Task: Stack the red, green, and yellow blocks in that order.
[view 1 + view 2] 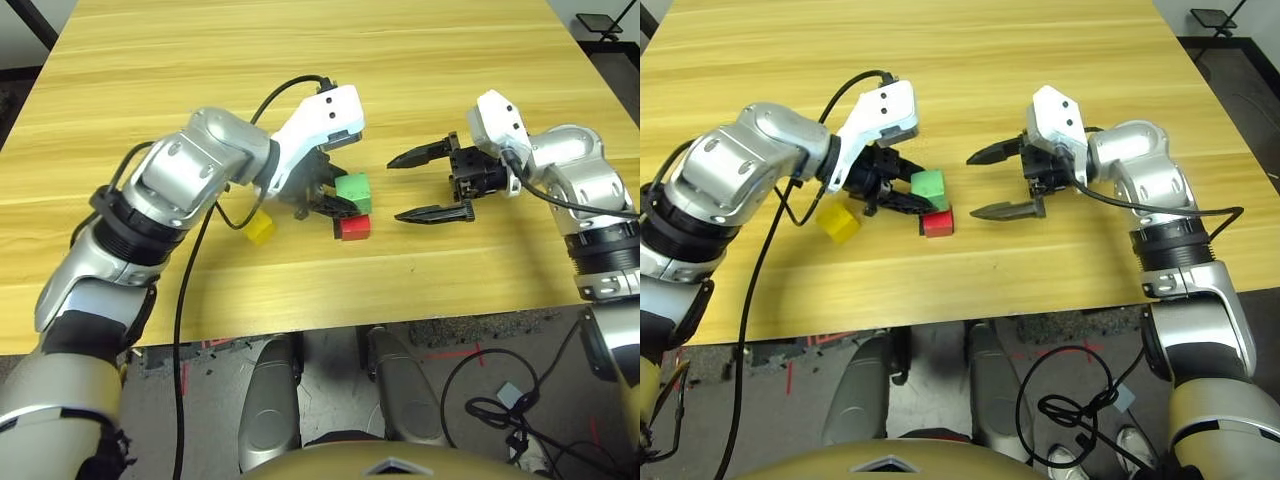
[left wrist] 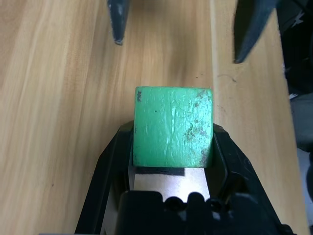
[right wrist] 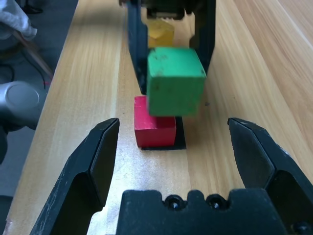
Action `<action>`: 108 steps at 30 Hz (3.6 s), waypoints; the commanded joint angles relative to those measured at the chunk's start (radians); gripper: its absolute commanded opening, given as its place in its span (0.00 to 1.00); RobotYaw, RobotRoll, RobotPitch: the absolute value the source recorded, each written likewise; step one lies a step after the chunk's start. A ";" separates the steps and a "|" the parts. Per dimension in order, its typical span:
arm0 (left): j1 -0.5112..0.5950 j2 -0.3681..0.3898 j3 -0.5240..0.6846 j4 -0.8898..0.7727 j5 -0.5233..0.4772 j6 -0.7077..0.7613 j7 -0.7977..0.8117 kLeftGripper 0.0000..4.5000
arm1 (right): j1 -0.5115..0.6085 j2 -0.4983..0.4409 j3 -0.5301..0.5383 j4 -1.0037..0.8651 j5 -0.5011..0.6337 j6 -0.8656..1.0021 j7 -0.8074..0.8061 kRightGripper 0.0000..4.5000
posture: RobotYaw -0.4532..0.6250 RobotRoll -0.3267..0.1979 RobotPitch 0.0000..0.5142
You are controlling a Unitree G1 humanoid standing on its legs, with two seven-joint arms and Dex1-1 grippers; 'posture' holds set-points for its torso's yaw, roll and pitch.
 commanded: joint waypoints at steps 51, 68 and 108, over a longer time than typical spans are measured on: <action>0.052 0.005 0.088 -0.171 -0.028 0.190 -0.048 0.99 | 0.048 -0.017 -0.034 -0.041 0.012 0.043 -0.061 1.00 | 0.46 0.76 0.49; 0.229 0.345 0.318 -0.416 -0.111 0.610 0.219 0.99 | -0.026 0.011 -0.016 0.045 -0.005 0.018 -0.030 1.00 | 0.56 0.76 0.49; -0.037 0.257 0.246 -0.231 -0.208 0.431 0.231 0.44 | -0.035 0.021 -0.016 0.069 -0.023 0.025 -0.012 1.00 | 0.56 0.75 0.47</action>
